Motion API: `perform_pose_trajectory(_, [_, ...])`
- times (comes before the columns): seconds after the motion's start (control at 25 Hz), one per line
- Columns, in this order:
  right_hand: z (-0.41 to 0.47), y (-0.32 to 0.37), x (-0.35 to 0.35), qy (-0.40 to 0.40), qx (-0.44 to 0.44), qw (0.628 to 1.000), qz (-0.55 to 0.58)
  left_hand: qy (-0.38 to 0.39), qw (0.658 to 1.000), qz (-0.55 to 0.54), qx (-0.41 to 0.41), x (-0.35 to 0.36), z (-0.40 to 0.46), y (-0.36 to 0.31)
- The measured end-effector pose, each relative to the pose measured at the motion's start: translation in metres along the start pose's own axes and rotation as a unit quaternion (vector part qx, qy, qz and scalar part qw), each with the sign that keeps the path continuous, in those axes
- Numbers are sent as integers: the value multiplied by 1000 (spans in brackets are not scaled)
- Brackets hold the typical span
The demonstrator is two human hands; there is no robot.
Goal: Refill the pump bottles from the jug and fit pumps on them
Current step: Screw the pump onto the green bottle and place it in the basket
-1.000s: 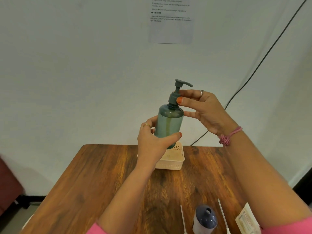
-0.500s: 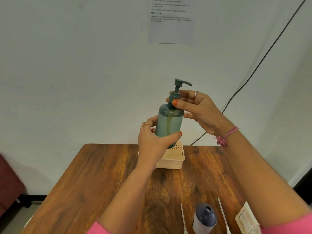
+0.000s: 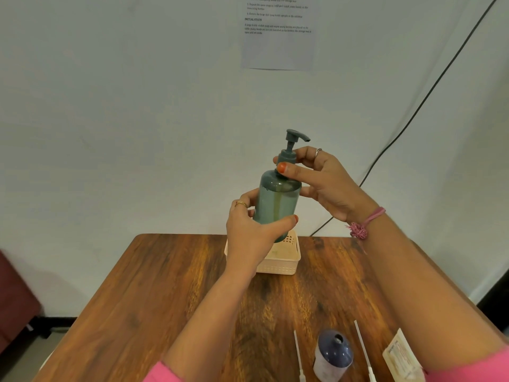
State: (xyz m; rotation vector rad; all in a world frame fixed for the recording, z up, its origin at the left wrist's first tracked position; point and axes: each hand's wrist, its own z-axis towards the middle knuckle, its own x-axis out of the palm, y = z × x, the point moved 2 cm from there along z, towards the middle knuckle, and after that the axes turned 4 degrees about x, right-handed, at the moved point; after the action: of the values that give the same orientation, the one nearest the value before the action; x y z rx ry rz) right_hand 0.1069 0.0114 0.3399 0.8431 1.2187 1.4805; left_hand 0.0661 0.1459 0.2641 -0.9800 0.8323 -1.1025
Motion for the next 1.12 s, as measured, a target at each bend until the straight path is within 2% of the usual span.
perform_pose_trajectory(0.28, [-1,-8,8,-75,-10,997,2,-12,1000,14,-1,1,0,5])
perform_pose_trajectory(0.36, [0,-10,8,-54,5,998,7,-11,1000,14,-2,1,1,6])
perform_pose_trajectory(0.52, [-1,-10,3,35,30,998,51,-11,1000,1,-3,0,3,7])
perform_pose_trajectory(0.76, [3,-15,6,-19,26,998,58,-11,1000,9,-6,1,4,10])
perform_pose_trajectory(0.96, [4,-15,2,44,48,997,45,-10,1000,10,-8,3,4,14])
perform_pose_trajectory(1.12, [6,-16,4,6,50,998,44,-6,1000,4,-13,5,4,16])
